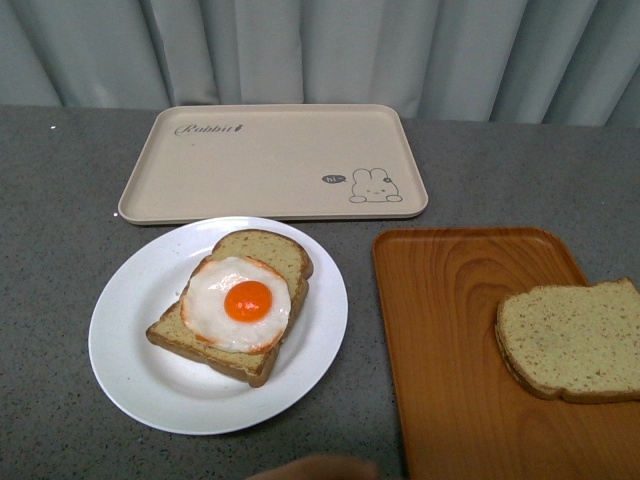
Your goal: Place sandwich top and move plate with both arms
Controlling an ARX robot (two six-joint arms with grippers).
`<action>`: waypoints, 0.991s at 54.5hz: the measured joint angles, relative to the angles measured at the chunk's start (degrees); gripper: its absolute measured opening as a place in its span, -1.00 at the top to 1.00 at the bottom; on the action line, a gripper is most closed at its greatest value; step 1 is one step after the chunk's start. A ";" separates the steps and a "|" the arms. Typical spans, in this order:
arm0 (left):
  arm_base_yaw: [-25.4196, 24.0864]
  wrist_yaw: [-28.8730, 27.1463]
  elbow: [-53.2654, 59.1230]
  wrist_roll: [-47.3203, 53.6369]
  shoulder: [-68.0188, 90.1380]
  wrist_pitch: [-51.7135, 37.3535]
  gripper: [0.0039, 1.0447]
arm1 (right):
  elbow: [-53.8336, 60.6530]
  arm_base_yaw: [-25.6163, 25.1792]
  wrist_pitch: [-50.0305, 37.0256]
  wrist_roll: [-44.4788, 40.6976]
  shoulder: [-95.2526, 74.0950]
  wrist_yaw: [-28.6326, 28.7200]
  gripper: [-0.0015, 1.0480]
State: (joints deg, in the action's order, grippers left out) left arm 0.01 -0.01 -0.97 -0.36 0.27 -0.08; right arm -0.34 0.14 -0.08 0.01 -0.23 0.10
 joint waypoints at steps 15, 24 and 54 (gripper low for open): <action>0.00 0.00 0.00 0.00 0.00 0.00 -0.88 | 0.00 0.00 0.00 0.00 0.00 0.00 -0.83; 0.00 0.02 0.00 0.00 0.00 0.00 -0.88 | 0.00 0.00 0.00 0.00 0.00 0.00 -0.83; 0.00 0.00 0.00 0.00 0.00 0.00 -0.89 | 0.00 0.00 0.00 0.00 0.00 0.00 -0.83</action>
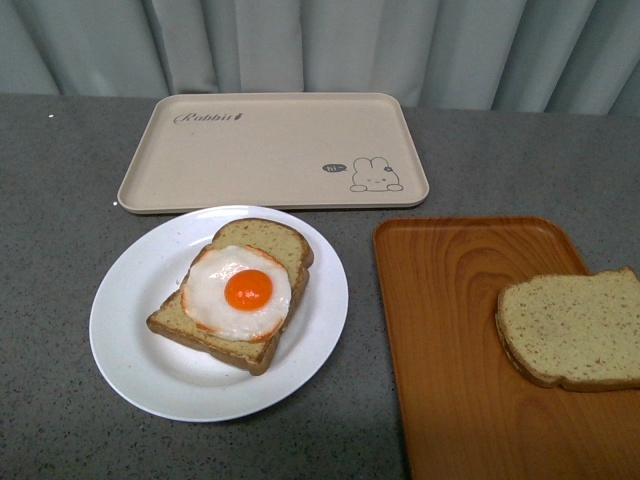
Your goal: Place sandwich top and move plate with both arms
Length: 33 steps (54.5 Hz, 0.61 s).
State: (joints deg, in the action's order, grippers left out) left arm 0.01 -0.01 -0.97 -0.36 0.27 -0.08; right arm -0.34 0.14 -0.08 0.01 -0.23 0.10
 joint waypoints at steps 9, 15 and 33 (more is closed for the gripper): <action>0.00 0.00 0.00 0.00 0.00 0.00 -0.88 | 0.00 0.00 0.00 0.00 0.00 0.00 -0.83; 0.00 0.00 0.00 -0.02 0.00 0.00 -0.88 | 0.00 0.00 0.00 0.00 0.00 -0.02 -0.83; 0.00 0.00 0.00 0.00 0.00 0.00 -0.88 | 0.00 0.00 -0.02 0.02 0.00 0.00 -0.83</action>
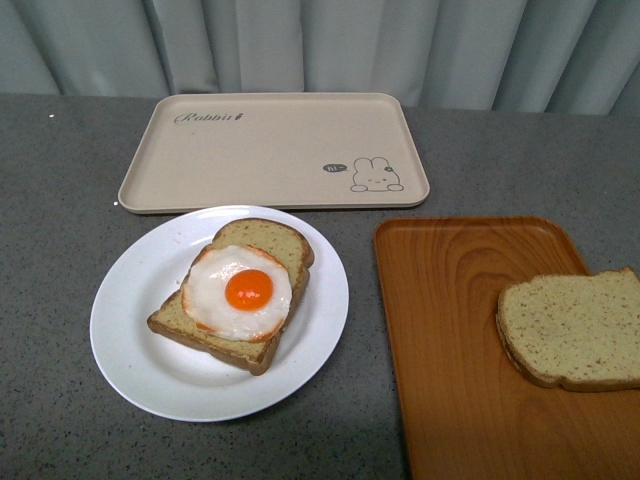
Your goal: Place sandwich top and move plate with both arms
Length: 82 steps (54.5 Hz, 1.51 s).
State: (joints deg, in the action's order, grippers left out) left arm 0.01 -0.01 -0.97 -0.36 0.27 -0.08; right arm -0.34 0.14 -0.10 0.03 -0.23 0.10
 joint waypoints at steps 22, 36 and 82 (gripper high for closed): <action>0.00 0.02 0.00 0.00 0.00 0.00 -0.88 | 0.00 0.00 0.02 -0.02 0.00 0.00 -0.83; 0.00 0.00 0.00 0.00 0.00 0.00 -0.88 | 0.00 0.00 0.02 -0.02 0.00 -0.02 -0.83; 0.00 0.00 0.00 0.00 0.00 0.00 -0.88 | 0.00 0.00 0.02 -0.02 0.00 0.00 -0.83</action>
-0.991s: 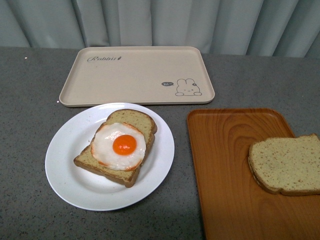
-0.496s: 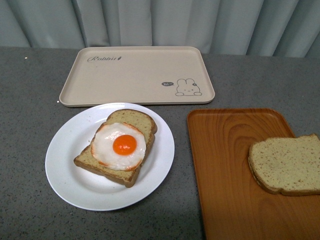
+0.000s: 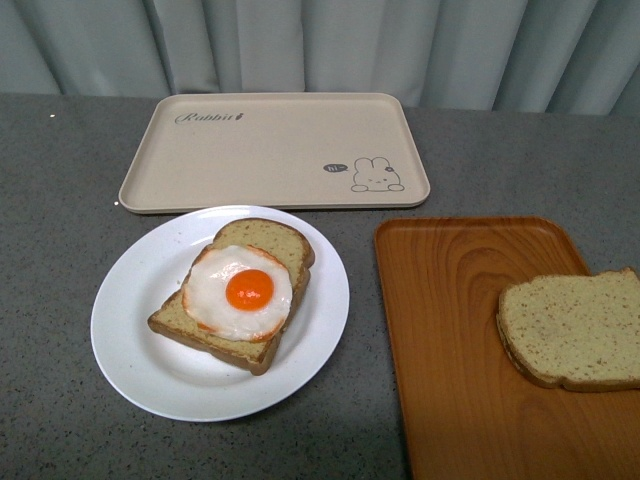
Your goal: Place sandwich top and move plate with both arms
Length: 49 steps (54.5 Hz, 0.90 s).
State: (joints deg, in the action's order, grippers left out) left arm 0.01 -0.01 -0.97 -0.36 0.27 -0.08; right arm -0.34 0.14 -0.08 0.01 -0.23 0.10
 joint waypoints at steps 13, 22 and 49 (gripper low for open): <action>0.00 0.02 0.00 0.00 0.00 0.00 -0.88 | 0.00 0.00 0.00 0.00 0.00 0.00 -0.83; 0.00 0.02 0.00 0.00 -0.04 0.00 -0.88 | -3.80 -3.19 3.37 -3.32 -11.32 -8.15 -0.83; 0.00 0.00 0.00 0.00 -0.04 0.02 -0.88 | -30.18 -32.83 -1.62 -3.06 -80.70 18.56 -0.83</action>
State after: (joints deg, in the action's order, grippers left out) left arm 0.01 -0.01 -0.97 -0.36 0.23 -0.05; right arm -30.52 -32.69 -1.69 -3.05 -80.93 18.65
